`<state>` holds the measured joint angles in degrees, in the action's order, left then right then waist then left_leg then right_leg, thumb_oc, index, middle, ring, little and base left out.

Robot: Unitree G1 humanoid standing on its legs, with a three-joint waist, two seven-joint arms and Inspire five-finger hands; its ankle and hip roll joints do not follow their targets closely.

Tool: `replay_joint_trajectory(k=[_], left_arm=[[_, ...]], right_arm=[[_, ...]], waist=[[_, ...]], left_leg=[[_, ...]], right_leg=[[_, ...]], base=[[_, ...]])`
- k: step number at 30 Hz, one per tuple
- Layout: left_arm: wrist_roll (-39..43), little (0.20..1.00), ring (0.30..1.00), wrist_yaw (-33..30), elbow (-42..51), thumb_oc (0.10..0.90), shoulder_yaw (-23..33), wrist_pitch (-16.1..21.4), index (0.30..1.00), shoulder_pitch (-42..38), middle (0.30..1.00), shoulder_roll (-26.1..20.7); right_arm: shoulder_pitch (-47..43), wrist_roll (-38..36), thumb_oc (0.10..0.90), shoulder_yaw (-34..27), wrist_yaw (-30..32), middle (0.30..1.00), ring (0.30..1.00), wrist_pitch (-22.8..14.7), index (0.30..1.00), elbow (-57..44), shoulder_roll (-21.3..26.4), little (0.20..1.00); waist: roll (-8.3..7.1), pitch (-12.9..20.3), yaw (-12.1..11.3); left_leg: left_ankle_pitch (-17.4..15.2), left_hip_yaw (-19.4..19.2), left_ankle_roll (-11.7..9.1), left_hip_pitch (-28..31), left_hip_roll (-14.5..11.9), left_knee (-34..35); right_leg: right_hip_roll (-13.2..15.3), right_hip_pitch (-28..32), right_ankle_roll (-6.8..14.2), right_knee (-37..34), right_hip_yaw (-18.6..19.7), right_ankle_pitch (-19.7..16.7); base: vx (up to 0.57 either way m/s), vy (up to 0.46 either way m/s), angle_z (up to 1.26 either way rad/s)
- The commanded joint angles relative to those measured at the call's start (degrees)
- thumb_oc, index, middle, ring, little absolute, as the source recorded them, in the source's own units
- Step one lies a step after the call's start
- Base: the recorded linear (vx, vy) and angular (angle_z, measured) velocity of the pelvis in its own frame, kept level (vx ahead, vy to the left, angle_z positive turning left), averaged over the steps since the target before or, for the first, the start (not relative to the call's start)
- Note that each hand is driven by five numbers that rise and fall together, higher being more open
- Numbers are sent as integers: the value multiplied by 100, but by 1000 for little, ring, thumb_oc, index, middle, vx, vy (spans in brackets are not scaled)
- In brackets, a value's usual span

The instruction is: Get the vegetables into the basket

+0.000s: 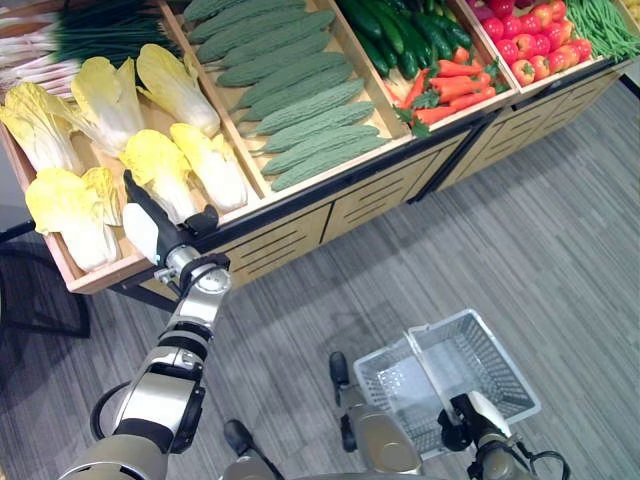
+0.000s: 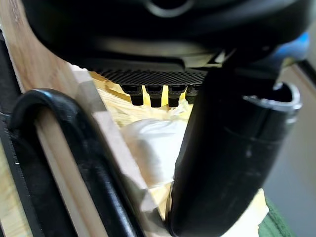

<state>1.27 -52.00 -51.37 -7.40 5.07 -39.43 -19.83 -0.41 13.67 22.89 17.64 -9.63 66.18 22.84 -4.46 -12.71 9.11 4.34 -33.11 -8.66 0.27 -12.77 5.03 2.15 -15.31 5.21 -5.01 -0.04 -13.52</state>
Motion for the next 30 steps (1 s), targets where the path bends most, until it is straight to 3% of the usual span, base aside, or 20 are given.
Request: replay_joint_trajectory(k=[1,3,4,13,20,25,27,28,30], left_arm=[[182,1000,1000,194,-1038,900,-162,-90,1000,-1006,1000,-371],[328,959,959,234,-1440,871,-123,-157,959,-1181,959,-385],[480,300,300,289,-1730,400,-88,-193,300,-1289,300,-396],[1537,300,300,653,-2757,400,373,-215,300,-1406,300,-530],[1782,300,300,621,-2701,400,512,-109,300,-1410,300,-567],[1877,300,300,266,-1521,400,484,317,300,-1541,300,-253],[1522,300,300,-102,-234,400,387,532,300,-1414,300,-57],[748,300,300,-568,1584,400,349,732,300,-1027,300,7],[203,300,300,-439,2670,400,266,842,300,-537,300,-47]], right_arm=[[-111,40,400,203,203,300,300,-85,300,116,219,300],[-128,20,400,220,191,300,300,-91,300,117,237,300],[-157,-2,400,253,181,300,300,-101,300,123,253,300],[-294,-74,400,358,106,300,300,-97,300,158,295,300],[-344,-90,400,396,58,300,300,-109,300,164,292,300],[-280,-118,400,324,79,300,300,-53,300,196,282,300],[-208,-159,400,235,92,300,300,-33,300,199,254,300],[-128,-253,400,100,59,300,300,-22,300,195,197,300],[18,-266,400,24,44,300,300,-38,300,131,181,300]], waist=[[27,101,46],[36,104,65],[47,100,79],[103,101,80],[138,97,52],[162,66,-16],[159,30,-67],[124,-26,-120],[91,-33,-145]], left_leg=[[378,492,-349,-81,-284,-3],[379,463,-363,-47,-297,-3],[380,439,-371,-21,-302,-3],[368,361,-386,100,-325,-3],[345,370,-384,134,-320,-3],[323,466,-363,140,-280,-3],[307,553,-342,132,-250,-3],[249,660,-307,135,-208,-3],[198,716,-283,186,-180,-3]], right_leg=[[256,170,491,175,-56,455],[234,175,485,178,-47,457],[207,182,483,180,-32,465],[151,263,469,167,-9,492],[146,298,471,171,-21,510],[200,373,477,177,-89,547],[246,426,475,179,-167,560],[306,494,465,207,-238,595],[355,578,467,230,-281,629]], base=[[0,0,0],[14,-5,-3],[21,-9,-7],[14,1,-8],[0,0,0],[-3,5,3],[-22,7,15],[-31,21,19],[-16,25,27]])
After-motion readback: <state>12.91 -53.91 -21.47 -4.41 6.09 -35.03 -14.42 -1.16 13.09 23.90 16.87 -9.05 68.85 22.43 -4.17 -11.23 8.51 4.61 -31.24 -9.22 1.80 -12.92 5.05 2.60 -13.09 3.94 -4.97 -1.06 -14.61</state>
